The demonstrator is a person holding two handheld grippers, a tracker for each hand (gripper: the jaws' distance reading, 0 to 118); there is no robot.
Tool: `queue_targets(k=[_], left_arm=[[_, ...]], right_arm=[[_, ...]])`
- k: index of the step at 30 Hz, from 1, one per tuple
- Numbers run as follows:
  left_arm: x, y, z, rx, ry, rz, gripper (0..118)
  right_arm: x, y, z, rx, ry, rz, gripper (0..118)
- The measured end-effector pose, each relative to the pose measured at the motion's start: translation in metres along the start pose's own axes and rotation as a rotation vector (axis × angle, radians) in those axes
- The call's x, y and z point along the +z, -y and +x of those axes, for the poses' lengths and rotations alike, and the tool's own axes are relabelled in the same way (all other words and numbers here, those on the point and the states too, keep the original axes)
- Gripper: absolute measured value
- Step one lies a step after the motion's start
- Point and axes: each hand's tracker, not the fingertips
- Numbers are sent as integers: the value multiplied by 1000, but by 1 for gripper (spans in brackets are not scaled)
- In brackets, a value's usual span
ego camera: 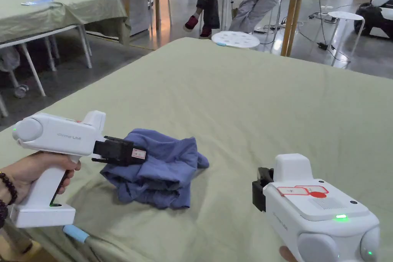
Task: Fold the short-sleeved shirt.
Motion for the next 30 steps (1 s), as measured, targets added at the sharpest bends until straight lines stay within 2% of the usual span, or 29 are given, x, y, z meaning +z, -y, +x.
queue_targets(k=[3, 4, 5, 7, 8, 12, 14, 16, 17, 18, 20, 22, 23, 24, 26, 28, 30], left_arm=[[-7, 3, -9, 14, 0, 4, 35], [-11, 3, -10, 18, 5, 3, 41], [-13, 4, -9, 18, 5, 7, 54], [-16, 4, -3, -8, -34, 24, 107], [-16, 4, -2, -35, -70, 41, 118], [-5, -1, 2, 4, -39, 79, 115], [3, -2, 11, -20, -41, 103, 118], [9, -4, 28, -63, -122, 164, 111], [11, -4, 39, -85, -195, 202, 103], [11, -3, 48, -93, -253, 254, 90], [6, -1, 77, -129, -515, 340, 64], [-7, 3, 103, -169, -725, 378, 25], [-14, 6, 116, -167, -765, 378, 11], [-17, 7, 122, -178, -760, 393, 2], [-31, 13, 156, -164, -760, 397, 0], [-43, 19, 186, -232, -793, 442, 0], [-58, 26, 233, -364, -761, 495, 0]], right_arm=[[-4, 1, -2, 9, -3, -8, 0], [-6, 0, -2, 21, 1, -11, 0], [-6, 0, -3, 33, 11, -12, 0], [-6, -1, -1, 30, 20, -10, 0], [-6, -2, 1, 23, 22, -13, 0], [-1, -2, 2, 26, 27, -6, 0], [4, -2, 3, 26, 24, -5, 0], [9, -2, 3, 21, 22, -2, 0], [13, -2, 3, 20, 19, 1, 0], [15, -2, 2, 16, 18, 4, 0], [21, -2, 1, 9, 12, 8, 0], [28, -3, 0, 9, 7, 8, 0], [32, -5, 2, 13, 1, 4, 0], [37, -6, 3, 11, 1, 5, 0], [51, -10, 11, 0, 7, 23, 0], [65, -14, 22, -8, 28, 45, 0], [86, -22, 43, -30, 49, 81, 0]])
